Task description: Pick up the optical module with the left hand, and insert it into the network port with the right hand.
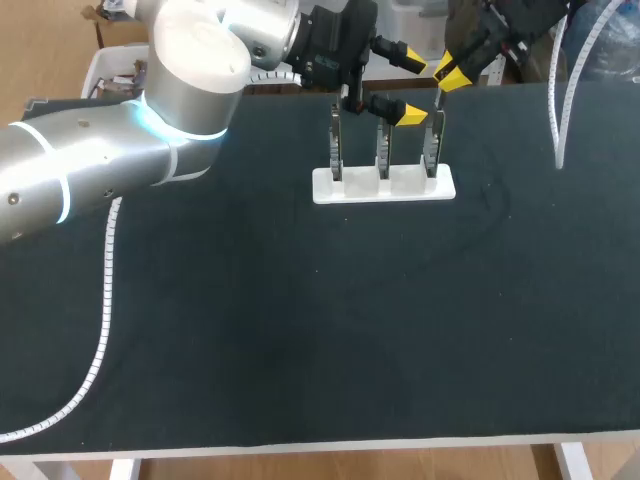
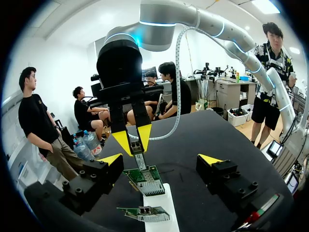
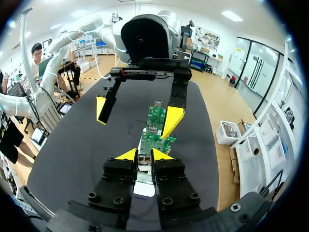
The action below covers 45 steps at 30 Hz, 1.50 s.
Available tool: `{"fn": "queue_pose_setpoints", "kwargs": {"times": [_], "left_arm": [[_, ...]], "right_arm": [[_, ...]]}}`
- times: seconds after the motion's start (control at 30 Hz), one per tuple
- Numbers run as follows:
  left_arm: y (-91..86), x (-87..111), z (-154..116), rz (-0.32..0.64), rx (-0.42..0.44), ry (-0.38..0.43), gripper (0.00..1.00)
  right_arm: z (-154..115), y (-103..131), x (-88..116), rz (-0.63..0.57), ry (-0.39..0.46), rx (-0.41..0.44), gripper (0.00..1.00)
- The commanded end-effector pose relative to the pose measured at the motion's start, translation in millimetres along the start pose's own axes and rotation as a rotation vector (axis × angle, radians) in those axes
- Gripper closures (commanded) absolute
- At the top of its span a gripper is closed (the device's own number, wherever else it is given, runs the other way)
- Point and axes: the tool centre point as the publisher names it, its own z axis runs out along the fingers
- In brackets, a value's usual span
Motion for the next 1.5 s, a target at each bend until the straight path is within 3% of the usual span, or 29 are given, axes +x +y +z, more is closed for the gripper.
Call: {"fn": "queue_pose_setpoints", "kwargs": {"times": [0.03, 1.5], "left_arm": [[0.2, -1.0, 0.2, -0.001, 0.000, 0.004, 0.00], [0.2, -1.0, 0.2, -0.001, 0.000, 0.004, 0.00]], "right_arm": [[-0.9, -5.1, 1.0, 0.000, -0.003, -0.037, 1.00], [2.1, -6.5, 5.4, 0.004, -0.004, -0.043, 1.00]]}}
